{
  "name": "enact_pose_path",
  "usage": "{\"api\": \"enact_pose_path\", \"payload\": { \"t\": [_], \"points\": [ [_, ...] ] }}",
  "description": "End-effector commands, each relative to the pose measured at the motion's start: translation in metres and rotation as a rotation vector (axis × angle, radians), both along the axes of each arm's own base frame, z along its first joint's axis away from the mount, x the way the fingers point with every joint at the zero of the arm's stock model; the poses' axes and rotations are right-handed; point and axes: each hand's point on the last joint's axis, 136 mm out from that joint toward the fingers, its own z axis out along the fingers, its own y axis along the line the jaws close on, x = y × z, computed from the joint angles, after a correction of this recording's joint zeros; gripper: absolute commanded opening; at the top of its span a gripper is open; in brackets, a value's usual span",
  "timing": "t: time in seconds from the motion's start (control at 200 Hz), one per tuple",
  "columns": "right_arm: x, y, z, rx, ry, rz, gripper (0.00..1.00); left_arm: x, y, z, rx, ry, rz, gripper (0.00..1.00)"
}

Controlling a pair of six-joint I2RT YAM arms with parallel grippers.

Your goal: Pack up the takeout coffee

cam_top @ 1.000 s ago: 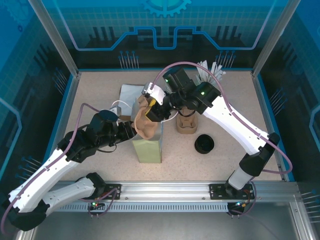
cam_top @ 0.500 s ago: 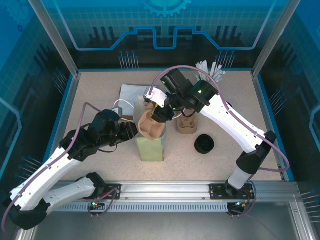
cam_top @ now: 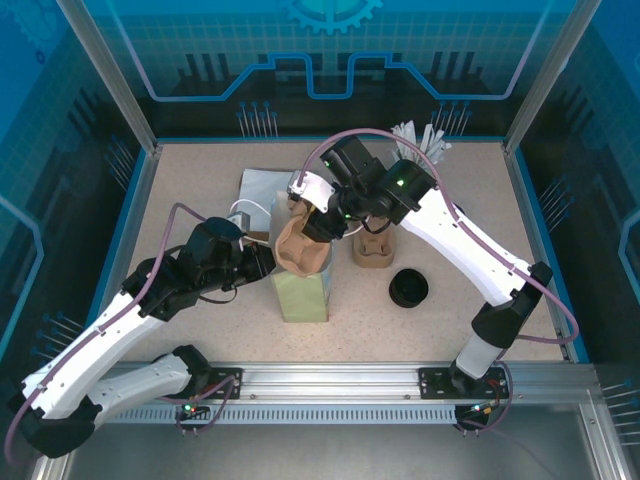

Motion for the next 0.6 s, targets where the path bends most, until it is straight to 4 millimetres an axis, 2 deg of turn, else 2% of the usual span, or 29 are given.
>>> {"api": "enact_pose_path", "payload": {
  "t": [0.0, 0.16, 0.39, 0.595],
  "points": [
    [0.015, -0.002, 0.005, 0.033, 0.027, -0.067, 0.37, 0.000, -0.003, 0.009, -0.018, -0.017, -0.025, 0.13],
    [0.027, -0.006, 0.007, 0.074, 0.074, -0.119, 0.37, -0.001, -0.005, 0.009, -0.024, -0.016, -0.036, 0.12],
    [0.030, -0.003, 0.012, 0.127, 0.119, -0.117, 0.36, -0.001, -0.008, 0.009, -0.028, -0.017, -0.047, 0.11],
    [0.037, -0.011, -0.001, 0.065, 0.099, -0.142, 0.35, -0.001, -0.009, 0.011, -0.030, -0.024, -0.056, 0.11]
  ]
}}
